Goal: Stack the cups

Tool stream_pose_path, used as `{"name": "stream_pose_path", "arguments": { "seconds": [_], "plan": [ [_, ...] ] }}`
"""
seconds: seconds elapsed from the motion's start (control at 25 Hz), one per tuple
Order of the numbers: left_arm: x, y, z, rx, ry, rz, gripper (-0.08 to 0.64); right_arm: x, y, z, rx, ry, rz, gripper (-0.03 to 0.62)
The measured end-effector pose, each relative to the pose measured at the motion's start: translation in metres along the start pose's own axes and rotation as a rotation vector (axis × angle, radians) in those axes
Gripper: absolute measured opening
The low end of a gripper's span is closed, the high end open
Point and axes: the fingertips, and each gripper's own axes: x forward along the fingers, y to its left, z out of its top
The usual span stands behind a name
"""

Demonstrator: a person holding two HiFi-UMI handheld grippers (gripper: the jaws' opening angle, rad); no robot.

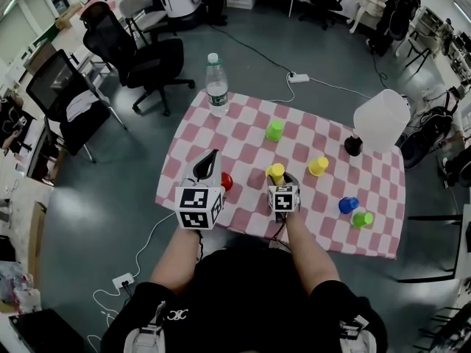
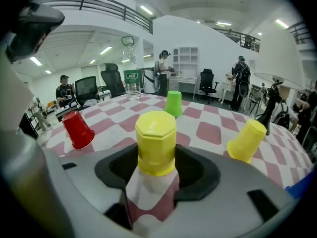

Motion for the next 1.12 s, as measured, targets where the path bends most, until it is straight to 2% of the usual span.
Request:
{"name": "stream_pose_path", "arguments": {
  "seconds": [0.36,0.64,0.92,1.12],
  "plan": [
    [0.005,-0.017,-0.001,-0.004,-0.01,-0.066,0.015,-0.043,0.001,0.035,-0.008,-0.087,-0.009,0.233],
    [0.003,-0.039,-0.003,0.011,-0.011,-0.167,0.015,-0.084,-0.007,0.045,0.023,-0.151,-0.085,0.233],
    [-0.007,-0.06,-0.014,0.037,0.006,-0.281,0.015,-0.121,-0.01,0.019,0.084,-0.164,-0.18,0.234],
    [-0.013,-0.082,-0.026,0.068,0.039,-0.375,0.015,-0.145,-0.016,-0.015,0.151,-0.144,-0.256,0.234]
  ]
}}
